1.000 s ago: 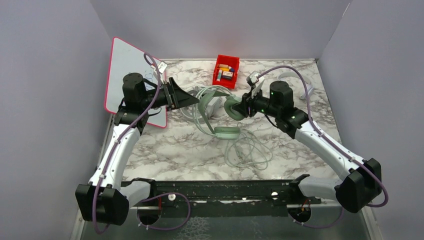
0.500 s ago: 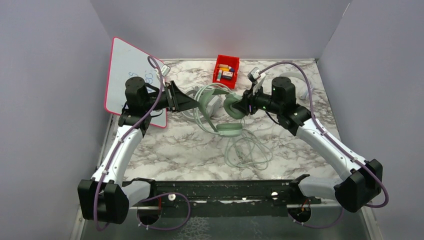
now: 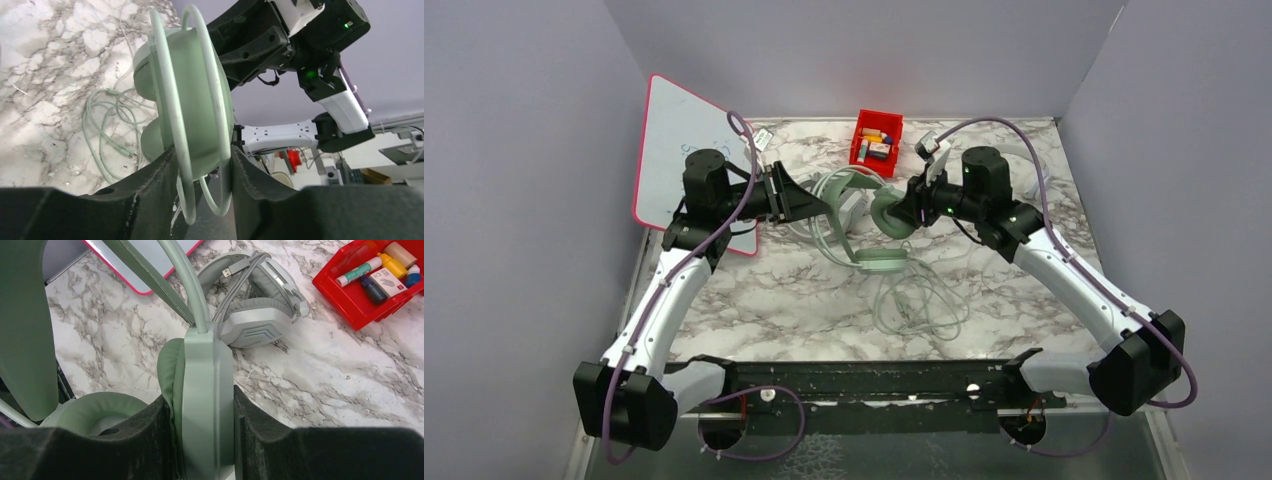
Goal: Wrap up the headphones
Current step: Pick up the headphones from the center of the board.
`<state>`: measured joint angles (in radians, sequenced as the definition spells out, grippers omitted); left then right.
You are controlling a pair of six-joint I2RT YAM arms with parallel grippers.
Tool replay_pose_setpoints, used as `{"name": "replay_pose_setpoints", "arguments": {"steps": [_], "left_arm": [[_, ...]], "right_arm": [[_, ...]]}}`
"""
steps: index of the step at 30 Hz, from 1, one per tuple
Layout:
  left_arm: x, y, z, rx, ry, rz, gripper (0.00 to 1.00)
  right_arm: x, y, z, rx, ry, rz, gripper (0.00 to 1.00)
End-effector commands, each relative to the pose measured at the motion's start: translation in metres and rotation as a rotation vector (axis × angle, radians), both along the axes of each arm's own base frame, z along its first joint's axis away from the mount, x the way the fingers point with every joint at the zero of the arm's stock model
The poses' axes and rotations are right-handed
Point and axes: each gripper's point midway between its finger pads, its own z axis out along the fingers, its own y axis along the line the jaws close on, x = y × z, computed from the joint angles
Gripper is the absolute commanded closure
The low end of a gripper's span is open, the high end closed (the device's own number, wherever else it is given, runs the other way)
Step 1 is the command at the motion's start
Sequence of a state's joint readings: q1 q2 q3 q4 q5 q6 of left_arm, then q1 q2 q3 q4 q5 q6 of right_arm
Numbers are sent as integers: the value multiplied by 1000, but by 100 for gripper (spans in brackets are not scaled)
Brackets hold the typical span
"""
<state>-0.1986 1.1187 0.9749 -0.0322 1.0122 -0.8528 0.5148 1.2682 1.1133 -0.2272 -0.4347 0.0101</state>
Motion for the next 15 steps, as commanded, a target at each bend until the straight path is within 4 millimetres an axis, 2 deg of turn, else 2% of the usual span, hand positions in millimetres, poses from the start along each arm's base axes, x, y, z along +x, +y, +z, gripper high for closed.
{"name": "replay_pose_setpoints", "arguments": {"steps": [1, 5, 7, 9, 13, 15], "left_arm": [[11, 3, 0, 100, -41, 89, 60], [16, 2, 1, 120, -45, 109, 65], [19, 1, -2, 143, -37, 118, 71], [23, 3, -5, 174, -34, 139, 82], [25, 4, -4, 182, -36, 147, 87], [25, 4, -5, 182, -29, 142, 93]], "right_arm": [[2, 5, 30, 50, -36, 7, 100], [0, 4, 28, 40, -36, 13, 100], [-1, 3, 30, 41, -41, 14, 100], [-2, 3, 32, 43, -45, 16, 100], [-1, 2, 32, 28, -43, 11, 100], [1, 0, 30, 20, -39, -4, 99]]}}
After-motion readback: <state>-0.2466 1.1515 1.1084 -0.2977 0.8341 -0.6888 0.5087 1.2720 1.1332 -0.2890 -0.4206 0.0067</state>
